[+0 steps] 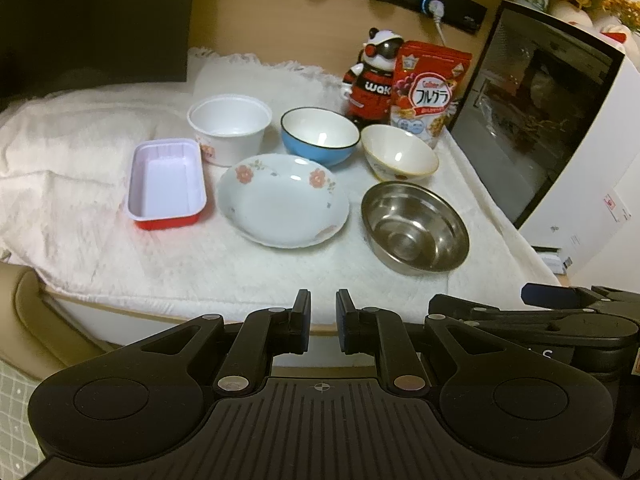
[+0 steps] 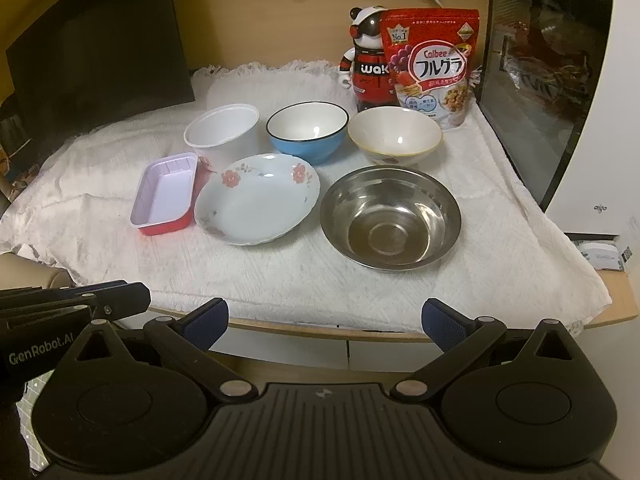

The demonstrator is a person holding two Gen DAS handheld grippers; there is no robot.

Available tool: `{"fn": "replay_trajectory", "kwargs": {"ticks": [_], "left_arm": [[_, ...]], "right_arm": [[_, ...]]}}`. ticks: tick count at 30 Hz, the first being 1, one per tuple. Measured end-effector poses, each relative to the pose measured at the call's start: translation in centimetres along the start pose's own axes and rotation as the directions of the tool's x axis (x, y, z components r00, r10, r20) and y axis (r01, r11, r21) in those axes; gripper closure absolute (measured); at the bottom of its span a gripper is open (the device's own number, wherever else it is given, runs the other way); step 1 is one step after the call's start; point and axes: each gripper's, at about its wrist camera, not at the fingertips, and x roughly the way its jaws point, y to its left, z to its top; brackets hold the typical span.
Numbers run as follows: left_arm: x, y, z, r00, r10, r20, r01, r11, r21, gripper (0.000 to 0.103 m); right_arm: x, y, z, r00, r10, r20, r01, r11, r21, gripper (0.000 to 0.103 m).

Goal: Organize plates and bowls

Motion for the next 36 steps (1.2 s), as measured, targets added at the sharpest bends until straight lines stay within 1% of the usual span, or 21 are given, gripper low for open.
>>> {"fn": "replay_trajectory", "kwargs": {"ticks": [8,10,12,14,15,17,18,20,21,22,24,26,27,28,30,33,36], "left_arm": [[3.3,2.9,2.4,0.999,-0.023,-0.035,0.022,0.999,-0.029,0.087],[4.2,3.8,3.3,0.998,-0.049,-0.035,0.048,0.998,-0.030,0.087],[5.1,4.6,4.3,0.994,-0.102,-0.035,0.101,0.994,-0.038,0.085],[6.4,5.7,5.3,0.982,-0.184,-0.050,0.181,0.982,-0.057,0.085],[7.1,6.2,5.7,0.974,-0.219,-0.060,0.215,0.974,-0.065,0.085],[9.0,7.1,6.3,0.953,-0.291,-0.089,0.282,0.954,-0.103,0.085],[10.0,7.5,6.5,0.942,-0.319,-0.101,0.306,0.944,-0.126,0.085],[11.8,7.7,6.8,0.929,-0.352,-0.115,0.333,0.929,-0.160,0.085],[12.4,7.6,7.1,0.922,-0.369,-0.114,0.349,0.923,-0.159,0.085],[12.9,7.1,7.3,0.916,-0.388,-0.105,0.374,0.918,-0.134,0.085],[13.4,5.9,7.6,0.907,-0.413,-0.077,0.412,0.911,-0.039,0.085],[14.2,4.4,8.0,0.910,-0.407,-0.072,0.411,0.911,0.040,0.085],[14.9,3.7,8.2,0.914,-0.397,-0.086,0.402,0.914,0.055,0.085],[15.8,3.1,8.5,0.913,-0.394,-0.104,0.401,0.914,0.055,0.085],[17.6,2.0,8.7,0.914,-0.381,-0.142,0.390,0.920,0.040,0.085],[20.6,0.7,9.1,0.922,-0.330,-0.201,0.333,0.943,-0.020,0.085],[22.6,-0.5,9.7,0.933,-0.283,-0.224,0.278,0.959,-0.054,0.085]], "right_arm": [[2.8,0.2,1.6,1.000,-0.018,-0.016,0.018,0.999,0.034,0.000],[3.3,0.1,2.2,1.000,-0.010,0.015,0.009,0.999,0.052,0.000],[3.5,0.0,2.7,0.997,-0.003,0.071,-0.002,0.997,0.072,0.000],[3.6,-0.4,3.2,0.993,-0.012,0.115,-0.002,0.993,0.118,0.000],[3.8,-0.6,3.4,0.993,-0.024,0.115,0.007,0.989,0.145,0.000],[4.3,-0.9,3.7,0.994,-0.054,0.098,0.034,0.980,0.198,0.000],[4.5,-1.1,3.7,0.993,-0.067,0.093,0.045,0.975,0.219,0.000],[4.9,-1.5,3.5,0.992,-0.094,0.087,0.070,0.966,0.249,0.000],[5.0,-1.9,3.3,0.991,-0.109,0.079,0.085,0.961,0.263,0.000],[5.0,-2.2,3.2,0.991,-0.117,0.070,0.094,0.957,0.275,0.000],[5.4,-3.0,3.3,0.992,-0.114,0.049,0.095,0.953,0.287,0.000],[5.8,-4.1,3.6,0.992,-0.111,0.052,0.092,0.953,0.290,0.000],[6.2,-4.7,3.8,0.992,-0.110,0.056,0.089,0.952,0.292,0.000],[6.7,-5.3,3.9,0.993,-0.102,0.061,0.080,0.954,0.290,0.000],[8.3,-6.9,4.4,0.995,-0.076,0.058,0.057,0.960,0.274,0.000],[11.2,-9.3,5.3,0.999,-0.038,0.025,0.030,0.964,0.262,0.000],[13.6,-12.0,5.8,0.999,0.001,0.032,-0.009,0.969,0.246,0.003]]}}
